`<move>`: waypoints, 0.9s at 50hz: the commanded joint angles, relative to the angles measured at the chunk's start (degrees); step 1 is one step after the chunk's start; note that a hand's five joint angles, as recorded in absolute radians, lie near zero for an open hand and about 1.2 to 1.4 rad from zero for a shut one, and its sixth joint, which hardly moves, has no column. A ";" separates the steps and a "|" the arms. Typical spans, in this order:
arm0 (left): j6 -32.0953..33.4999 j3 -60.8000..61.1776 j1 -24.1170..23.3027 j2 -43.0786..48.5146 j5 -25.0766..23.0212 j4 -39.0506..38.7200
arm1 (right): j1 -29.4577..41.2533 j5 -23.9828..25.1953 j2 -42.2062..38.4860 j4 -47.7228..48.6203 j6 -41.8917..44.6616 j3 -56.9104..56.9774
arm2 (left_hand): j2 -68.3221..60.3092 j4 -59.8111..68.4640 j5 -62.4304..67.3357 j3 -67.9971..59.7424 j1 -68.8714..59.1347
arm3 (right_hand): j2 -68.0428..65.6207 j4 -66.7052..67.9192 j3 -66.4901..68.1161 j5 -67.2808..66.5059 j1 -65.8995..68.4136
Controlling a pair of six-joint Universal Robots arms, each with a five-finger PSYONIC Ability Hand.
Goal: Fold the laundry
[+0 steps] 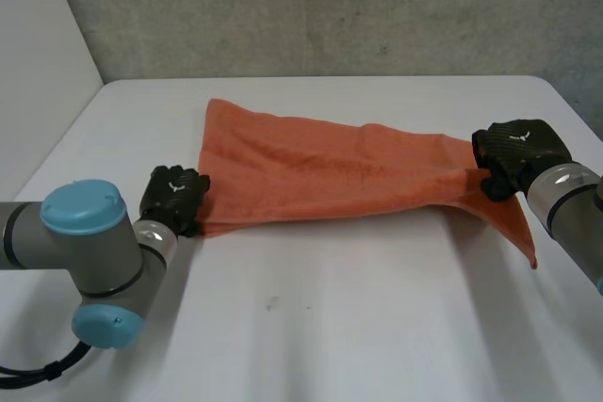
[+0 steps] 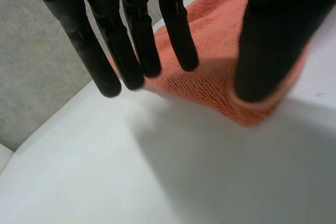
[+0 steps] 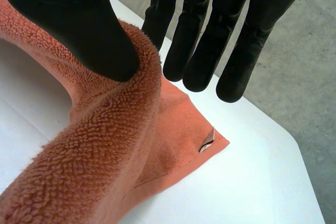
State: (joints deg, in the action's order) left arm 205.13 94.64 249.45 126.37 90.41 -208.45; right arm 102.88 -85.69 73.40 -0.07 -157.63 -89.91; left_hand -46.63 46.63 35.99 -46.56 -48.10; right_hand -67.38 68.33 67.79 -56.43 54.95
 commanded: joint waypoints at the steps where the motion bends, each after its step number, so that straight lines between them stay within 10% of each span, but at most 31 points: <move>1: -0.08 -1.21 0.16 0.28 -0.41 0.41 | -0.31 0.08 -0.01 0.51 0.04 -0.09 | -33.37 33.37 34.01 -33.44 -31.90 | -12.62 11.67 12.21 -13.57 25.05; 10: -0.08 0.89 1.13 -14.03 -0.59 1.64 | -0.58 -0.01 2.61 -2.20 2.23 2.45 | -33.37 33.37 34.01 -33.44 -31.90 | -12.62 11.67 12.21 -13.57 25.05; 20: 0.80 1.51 2.27 -33.29 -8.05 15.50 | -2.33 0.34 6.05 -26.79 20.23 10.01 | -33.37 33.37 34.01 -33.44 -31.90 | -12.62 11.67 12.21 -13.57 25.05; 36: 14.94 -0.06 3.94 -10.55 -9.03 23.97 | -1.72 -1.06 -9.67 -29.29 26.50 8.60 | -33.37 33.37 34.01 -33.44 -31.90 | -12.62 11.67 12.21 -13.57 25.05; 45: 15.04 -22.28 3.85 -4.29 -8.94 13.61 | 2.58 -7.47 -15.57 -19.20 19.93 34.74 | -33.37 33.37 34.01 -33.44 -31.90 | -12.62 11.67 12.21 -13.57 25.05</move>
State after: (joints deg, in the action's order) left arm 220.46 89.08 253.38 118.75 81.44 -186.71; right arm 102.38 -88.44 60.61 -26.54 -132.01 -75.13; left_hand -68.59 68.53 54.92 -68.31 -65.25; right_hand -67.38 68.33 67.79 -56.43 54.91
